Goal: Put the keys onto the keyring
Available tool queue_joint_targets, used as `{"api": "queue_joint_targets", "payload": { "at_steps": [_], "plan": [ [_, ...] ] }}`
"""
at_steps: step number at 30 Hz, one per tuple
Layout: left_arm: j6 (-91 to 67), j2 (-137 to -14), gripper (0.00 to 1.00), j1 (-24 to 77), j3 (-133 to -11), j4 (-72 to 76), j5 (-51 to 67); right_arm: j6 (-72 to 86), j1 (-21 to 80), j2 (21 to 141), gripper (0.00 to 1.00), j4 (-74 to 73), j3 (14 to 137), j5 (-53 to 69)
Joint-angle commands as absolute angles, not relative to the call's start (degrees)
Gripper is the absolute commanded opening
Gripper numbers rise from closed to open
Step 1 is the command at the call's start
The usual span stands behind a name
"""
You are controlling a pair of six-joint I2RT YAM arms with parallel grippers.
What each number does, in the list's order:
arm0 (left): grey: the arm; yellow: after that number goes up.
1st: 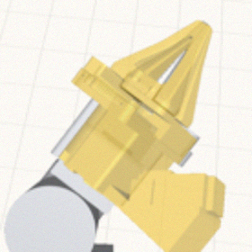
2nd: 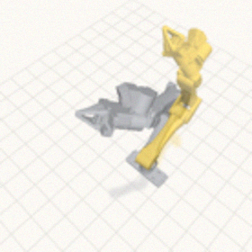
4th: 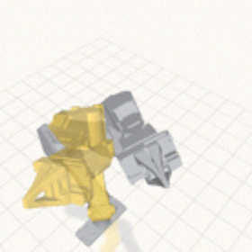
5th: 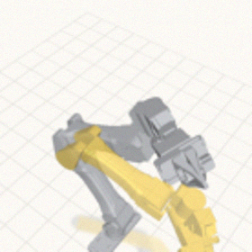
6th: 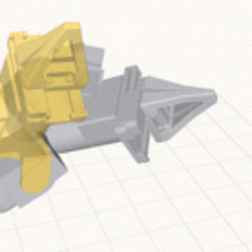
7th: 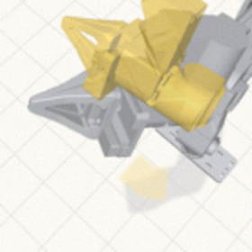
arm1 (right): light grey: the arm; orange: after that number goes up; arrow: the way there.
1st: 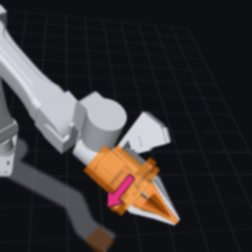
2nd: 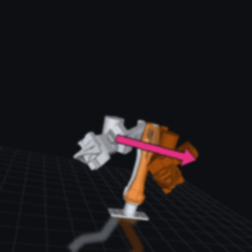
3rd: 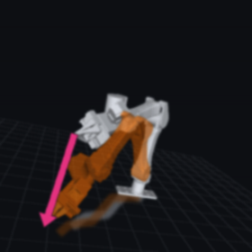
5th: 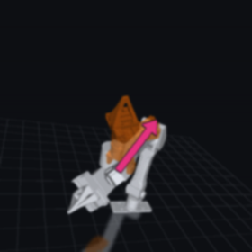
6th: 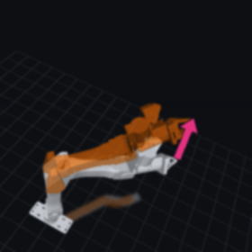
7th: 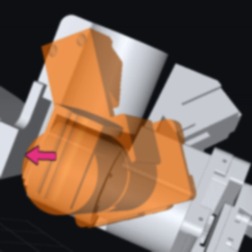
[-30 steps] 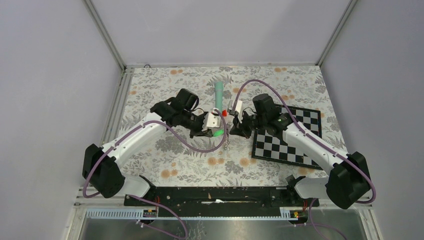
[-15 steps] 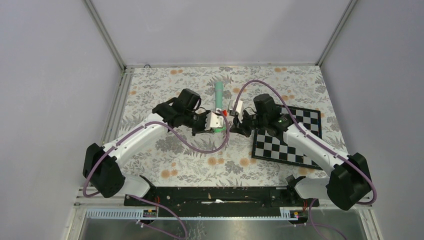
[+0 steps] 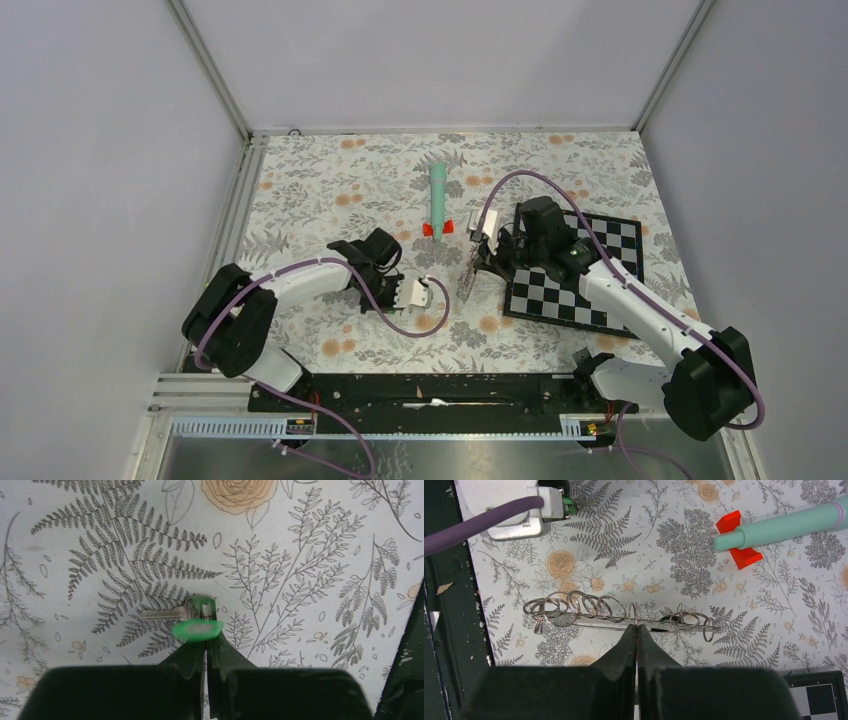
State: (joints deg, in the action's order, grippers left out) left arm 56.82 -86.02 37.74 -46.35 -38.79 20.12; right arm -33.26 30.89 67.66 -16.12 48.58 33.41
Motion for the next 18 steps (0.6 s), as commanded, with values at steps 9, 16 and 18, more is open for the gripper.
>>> {"api": "queue_joint_targets", "payload": {
  "at_steps": [9, 16, 18],
  "plan": [
    [56.51, -86.20, 0.15, 37.70, -44.91, -32.87, 18.94, -33.96, 30.14, 67.81, 0.00, -16.24, 48.50, 33.99],
    [56.05, -85.80, 0.20, 37.70, -45.97, -33.72, 18.65, -33.95, 30.15, 68.03, 0.00, -16.23, 48.19, 34.19],
    [56.05, -85.63, 0.21, 37.68, -46.33, -34.15, 18.65, -33.98, 30.15, 67.99, 0.00, -16.21, 48.23, 34.36]
  ]
}}
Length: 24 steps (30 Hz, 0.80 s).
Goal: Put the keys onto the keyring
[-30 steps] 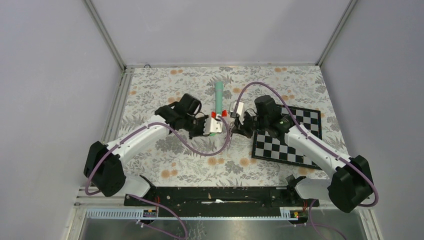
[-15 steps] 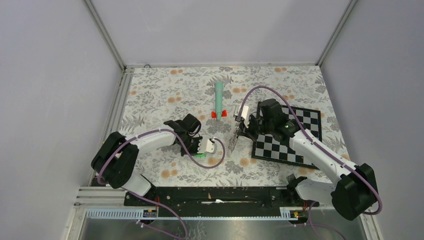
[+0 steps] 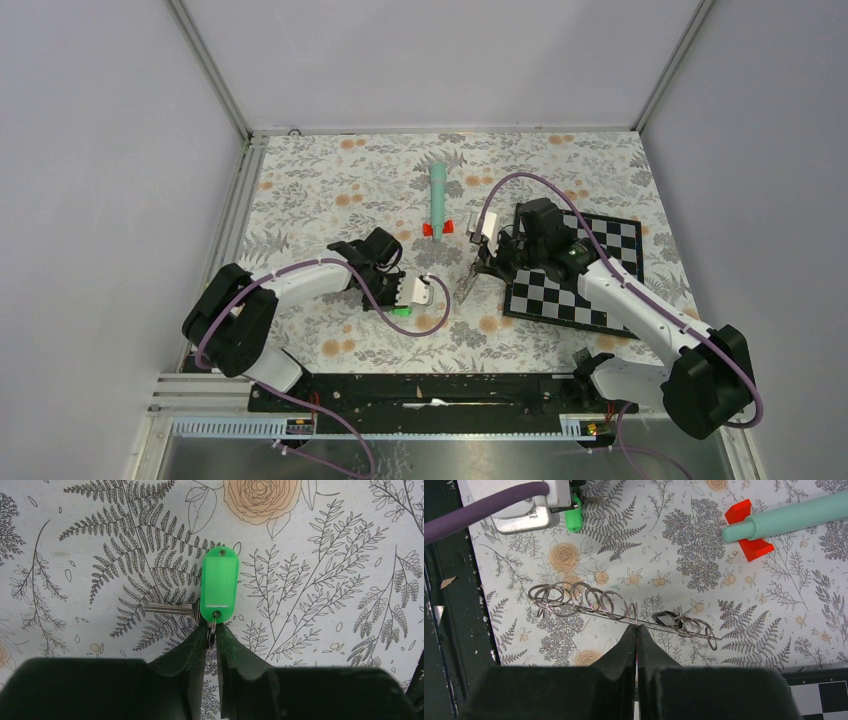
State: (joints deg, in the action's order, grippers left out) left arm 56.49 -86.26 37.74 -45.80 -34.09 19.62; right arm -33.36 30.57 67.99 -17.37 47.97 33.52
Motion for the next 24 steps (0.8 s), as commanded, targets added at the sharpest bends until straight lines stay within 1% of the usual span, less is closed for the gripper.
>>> {"api": "queue_joint_targets", "payload": {
  "at_steps": [1, 12, 24],
  "plan": [
    [56.07, -85.49, 0.21, 37.70, -46.44, -34.25, 18.65, -33.94, 30.15, 68.14, 0.00, -16.20, 48.18, 34.41],
    [55.70, -84.92, 0.23, 37.70, -48.12, -35.33, 18.94, -33.83, 30.15, 68.73, 0.00, -16.30, 48.08, 34.87],
    [55.22, -84.67, 0.20, 37.70, -49.03, -35.93, 19.20, -33.85, 30.15, 69.15, 0.00, -16.52, 48.13, 35.09]
  ]
}}
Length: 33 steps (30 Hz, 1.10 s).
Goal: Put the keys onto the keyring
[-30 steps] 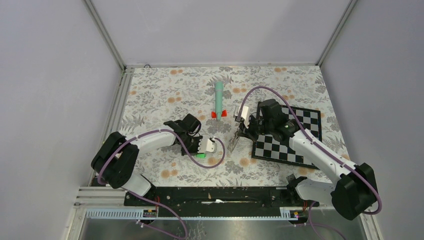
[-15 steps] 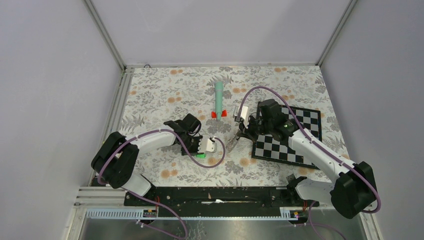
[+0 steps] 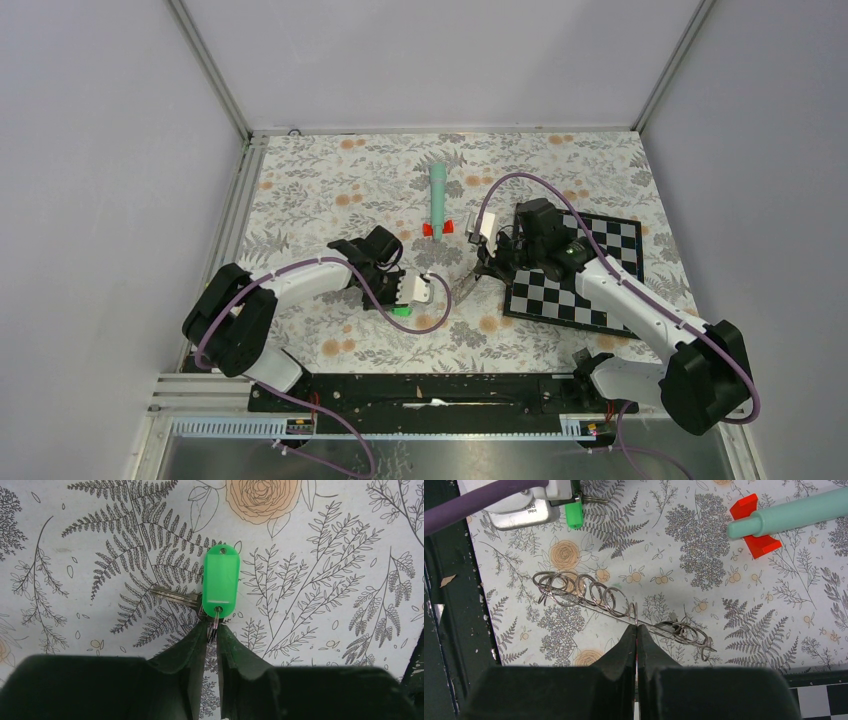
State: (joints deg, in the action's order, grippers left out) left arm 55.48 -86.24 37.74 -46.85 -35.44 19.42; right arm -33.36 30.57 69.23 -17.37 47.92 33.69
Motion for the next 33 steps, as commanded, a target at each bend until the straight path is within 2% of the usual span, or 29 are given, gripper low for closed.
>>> {"api": "queue_joint_targets", "payload": {
  "at_steps": [1, 8, 12, 21, 33],
  "plan": [
    [55.24, -84.65, 0.19, 37.70, -49.04, -35.95, 19.17, -33.81, 30.14, 69.11, 0.00, -16.50, 48.08, 35.12],
    [55.15, -85.28, 0.09, 37.71, -49.05, -36.04, 19.79, -33.77, 30.15, 69.17, 0.00, -16.60, 48.16, 35.26],
    [55.15, -85.76, 0.00, 37.70, -49.29, -36.03, 20.04, -33.75, 30.15, 69.31, 0.00, -16.78, 48.26, 35.35],
    [56.74, -81.83, 0.00, 37.71, -52.00, -37.17, 21.72, -35.28, 30.12, 68.88, 0.00, -18.39, 49.06, 36.21],
    [54.25, -74.13, 0.00, 37.65, -60.88, -38.50, 38.30, -31.93, 30.30, 69.17, 0.00, -16.37, 51.79, 38.21]
  ]
}}
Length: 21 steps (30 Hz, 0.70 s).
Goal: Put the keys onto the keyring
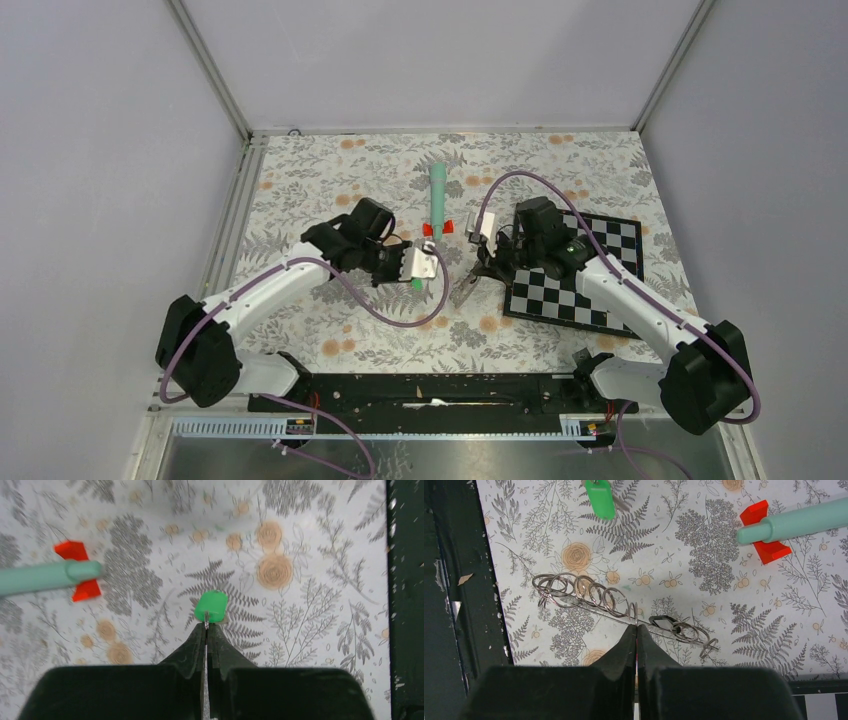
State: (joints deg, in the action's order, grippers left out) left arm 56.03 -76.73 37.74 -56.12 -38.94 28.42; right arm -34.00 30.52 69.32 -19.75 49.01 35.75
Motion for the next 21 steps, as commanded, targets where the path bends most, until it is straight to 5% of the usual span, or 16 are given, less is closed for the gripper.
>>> {"api": "queue_joint_targets", "payload": {
  "at_steps": [1, 8, 21],
  "plan": [
    [53.32, -74.14, 0.00, 37.68, -61.93, -38.52, 39.83, -31.58, 30.39, 69.21, 0.00, -15.60, 51.89, 38.23],
    [48.96, -76.20, 0.00, 37.79, -66.99, -38.45, 47.26, -33.20, 31.38, 70.33, 0.00, -14.80, 54.46, 38.62],
    [40.97, -80.24, 0.00, 40.08, -68.65, -31.42, 43.69, -32.51, 32.40, 71.31, 0.00, -11.97, 53.70, 41.32]
  ]
}}
